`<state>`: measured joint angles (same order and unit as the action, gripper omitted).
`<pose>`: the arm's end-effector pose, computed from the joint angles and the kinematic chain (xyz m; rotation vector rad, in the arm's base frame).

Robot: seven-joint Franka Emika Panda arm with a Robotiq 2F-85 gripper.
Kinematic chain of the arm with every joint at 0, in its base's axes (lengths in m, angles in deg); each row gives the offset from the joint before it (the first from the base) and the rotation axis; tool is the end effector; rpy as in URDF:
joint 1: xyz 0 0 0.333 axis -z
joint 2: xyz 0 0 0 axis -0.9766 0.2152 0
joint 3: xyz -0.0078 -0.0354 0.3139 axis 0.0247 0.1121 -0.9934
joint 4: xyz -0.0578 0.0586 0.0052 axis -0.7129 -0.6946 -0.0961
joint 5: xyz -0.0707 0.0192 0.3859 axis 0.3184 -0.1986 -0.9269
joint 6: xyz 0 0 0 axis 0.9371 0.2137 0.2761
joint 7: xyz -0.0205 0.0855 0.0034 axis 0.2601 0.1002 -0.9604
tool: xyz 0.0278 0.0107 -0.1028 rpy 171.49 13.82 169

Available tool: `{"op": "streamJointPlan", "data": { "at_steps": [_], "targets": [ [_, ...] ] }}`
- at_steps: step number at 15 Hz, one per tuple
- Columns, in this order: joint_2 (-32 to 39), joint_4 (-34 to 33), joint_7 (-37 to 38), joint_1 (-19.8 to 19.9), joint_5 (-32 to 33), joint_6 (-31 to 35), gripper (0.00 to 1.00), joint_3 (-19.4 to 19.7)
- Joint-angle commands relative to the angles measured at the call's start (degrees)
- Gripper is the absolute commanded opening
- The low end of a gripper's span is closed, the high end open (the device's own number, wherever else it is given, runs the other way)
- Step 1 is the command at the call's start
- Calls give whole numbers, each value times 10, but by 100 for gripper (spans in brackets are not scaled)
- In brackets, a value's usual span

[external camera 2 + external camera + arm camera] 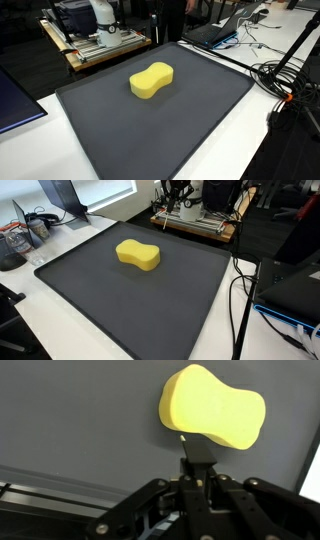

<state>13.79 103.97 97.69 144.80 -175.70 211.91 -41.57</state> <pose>0.3578 0.1124 0.3800 -0.5876 2.8013 -0.4127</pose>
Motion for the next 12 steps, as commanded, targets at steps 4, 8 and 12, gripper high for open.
{"op": "streamJointPlan", "data": {
  "at_steps": [4, 8, 12],
  "targets": [
    [14, -26, -51, -6, 28, 7, 3, 53],
    [54, -37, -90, -24, 48, -6, 3, 106],
    [67, -50, -144, -135, 20, -22, 3, 238]
  ]
}}
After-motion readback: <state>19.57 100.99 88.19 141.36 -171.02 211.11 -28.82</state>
